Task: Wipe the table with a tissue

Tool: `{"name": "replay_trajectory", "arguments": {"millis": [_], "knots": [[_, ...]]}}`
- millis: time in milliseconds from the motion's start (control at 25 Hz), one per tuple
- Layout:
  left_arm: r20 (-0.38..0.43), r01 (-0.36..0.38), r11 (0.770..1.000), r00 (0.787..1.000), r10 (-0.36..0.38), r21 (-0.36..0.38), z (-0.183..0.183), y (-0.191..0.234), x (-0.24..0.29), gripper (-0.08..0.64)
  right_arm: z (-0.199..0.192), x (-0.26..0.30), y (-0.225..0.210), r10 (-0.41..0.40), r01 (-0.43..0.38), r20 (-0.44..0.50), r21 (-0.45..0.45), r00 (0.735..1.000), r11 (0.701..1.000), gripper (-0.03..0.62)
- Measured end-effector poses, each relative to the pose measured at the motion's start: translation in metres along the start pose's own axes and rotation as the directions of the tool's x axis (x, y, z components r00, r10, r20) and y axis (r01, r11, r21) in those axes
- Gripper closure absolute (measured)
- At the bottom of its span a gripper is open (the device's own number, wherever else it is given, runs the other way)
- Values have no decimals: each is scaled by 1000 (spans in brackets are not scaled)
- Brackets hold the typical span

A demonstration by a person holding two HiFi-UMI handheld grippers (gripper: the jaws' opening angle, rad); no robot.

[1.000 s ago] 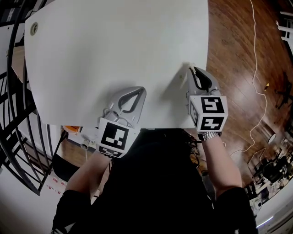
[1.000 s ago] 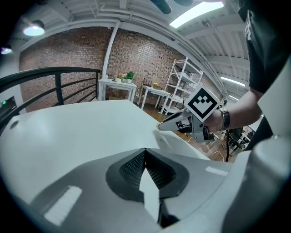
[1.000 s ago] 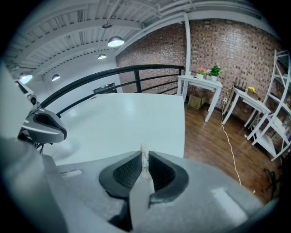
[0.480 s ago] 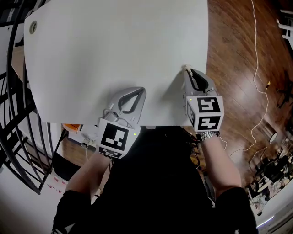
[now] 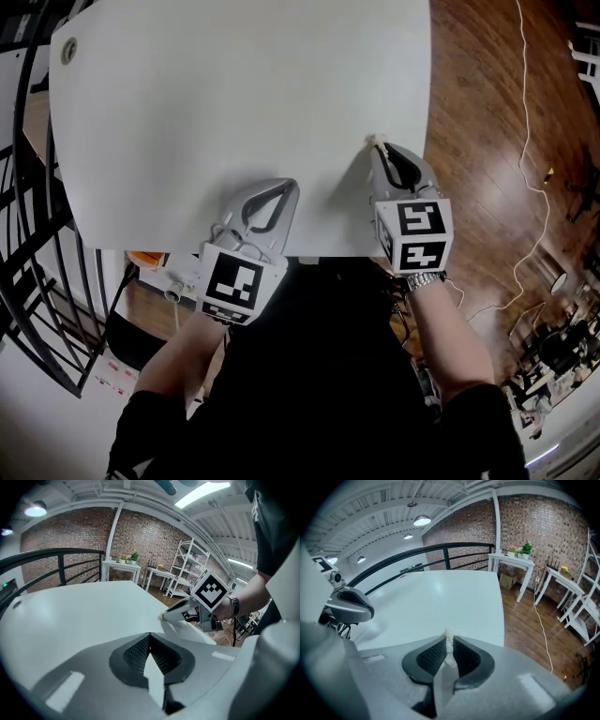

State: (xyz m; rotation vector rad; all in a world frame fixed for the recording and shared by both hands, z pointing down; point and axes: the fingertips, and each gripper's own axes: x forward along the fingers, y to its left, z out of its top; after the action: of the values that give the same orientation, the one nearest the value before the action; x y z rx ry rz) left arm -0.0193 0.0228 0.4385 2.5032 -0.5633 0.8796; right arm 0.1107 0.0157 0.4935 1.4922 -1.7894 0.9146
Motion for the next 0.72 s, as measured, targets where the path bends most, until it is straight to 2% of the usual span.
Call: {"name": "replay_trajectory", "arguments": {"millis": [720], "knots": [[7,-13,1000,1000,13,6,1,4,-9,543,-2,3,34,68,-68,-12,-26,998,997,558]]}}
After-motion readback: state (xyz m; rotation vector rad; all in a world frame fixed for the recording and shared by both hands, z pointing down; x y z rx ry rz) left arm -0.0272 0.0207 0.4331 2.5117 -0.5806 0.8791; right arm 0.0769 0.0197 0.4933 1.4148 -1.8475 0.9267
